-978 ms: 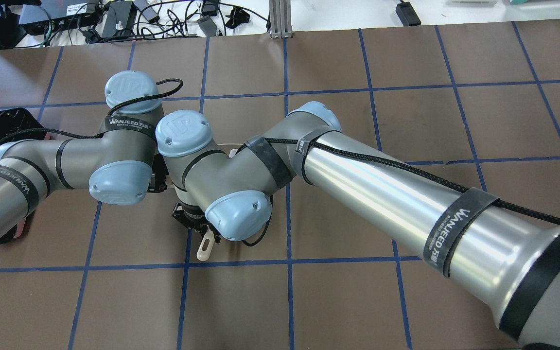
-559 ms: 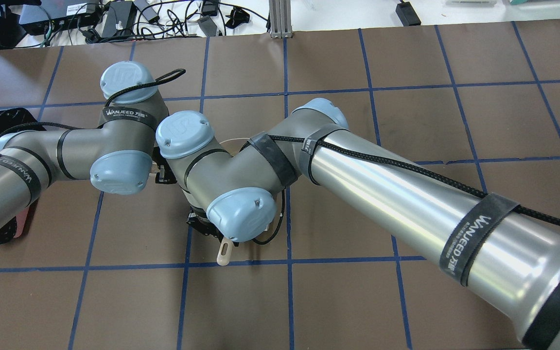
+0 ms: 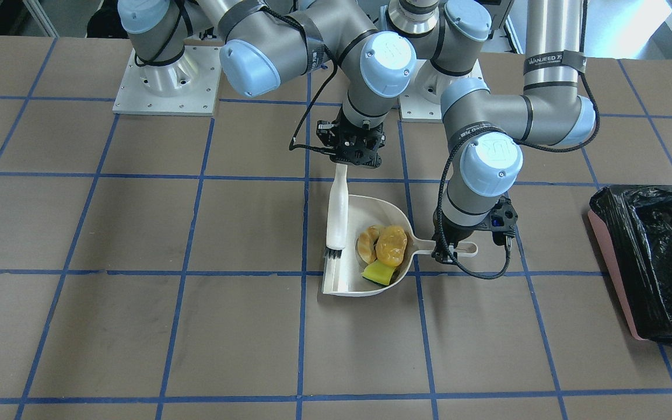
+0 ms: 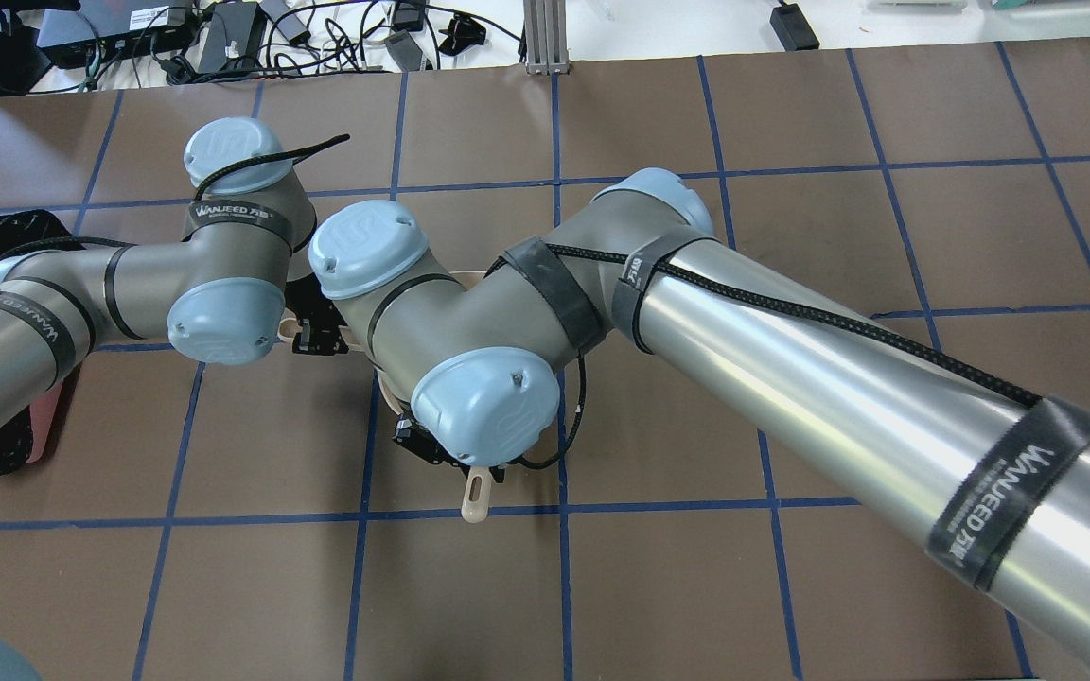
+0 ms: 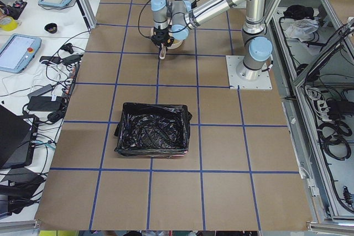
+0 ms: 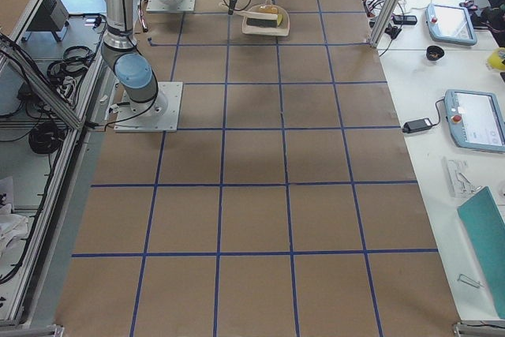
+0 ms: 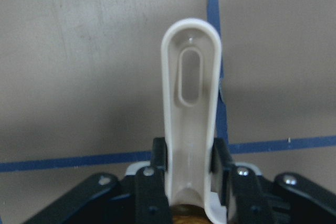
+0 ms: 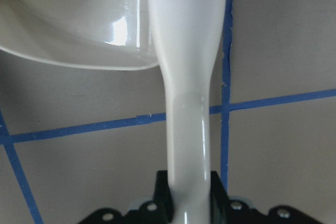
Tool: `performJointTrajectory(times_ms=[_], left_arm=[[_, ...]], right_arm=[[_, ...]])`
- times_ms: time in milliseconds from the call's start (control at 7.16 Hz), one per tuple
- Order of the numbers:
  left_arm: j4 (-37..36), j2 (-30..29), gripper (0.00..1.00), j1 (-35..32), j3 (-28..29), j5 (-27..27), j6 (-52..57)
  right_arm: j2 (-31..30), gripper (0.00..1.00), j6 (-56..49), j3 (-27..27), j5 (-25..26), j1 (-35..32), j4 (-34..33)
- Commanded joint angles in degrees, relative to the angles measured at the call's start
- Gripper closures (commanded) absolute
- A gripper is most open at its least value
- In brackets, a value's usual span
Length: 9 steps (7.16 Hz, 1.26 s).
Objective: Sweep and dump trash into bin
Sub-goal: 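Sweep the yellow potato into the dustpan with the right-held brush, then carry the dustpan to the black bin with the left gripper while the right arm withdraws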
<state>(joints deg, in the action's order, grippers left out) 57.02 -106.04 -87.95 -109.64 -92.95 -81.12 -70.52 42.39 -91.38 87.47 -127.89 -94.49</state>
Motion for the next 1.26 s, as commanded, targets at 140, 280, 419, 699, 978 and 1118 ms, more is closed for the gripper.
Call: performJointTrajectory(times_ms=[140, 280, 419, 699, 978, 1118], left_arm=[[11.14, 1.71, 1.0, 5.05, 9.15, -0.56, 2.98], [13.1, 2.24, 1.0, 6.55, 11.36, -1.43, 4.2], [13.82, 2.68, 1.0, 8.39, 12.51, -1.44, 5.17], [17.49, 3.99, 1.0, 13.92, 15.92, -1.27, 9.47], [21.47, 3.91, 1.0, 18.24, 20.33, -0.65, 12.81], [21.3, 3.83, 1.0, 20.95, 20.43, -0.13, 16.22]], right_arm=[[-5.32, 0.89, -4.32, -0.55, 0.5, 5.78, 6.16], [-5.33, 0.89, -9.21, -0.56, 0.5, 10.16, 5.38], [-5.5, 0.89, -13.0, -0.47, 0.33, 15.34, 4.85], [-7.08, 0.89, -22.03, -0.38, 0.59, 22.74, 1.42], [-7.09, 0.89, -33.71, -0.47, 0.59, 32.48, -1.13], [-7.09, 0.89, -40.91, -0.38, 1.03, 38.01, -1.4]])
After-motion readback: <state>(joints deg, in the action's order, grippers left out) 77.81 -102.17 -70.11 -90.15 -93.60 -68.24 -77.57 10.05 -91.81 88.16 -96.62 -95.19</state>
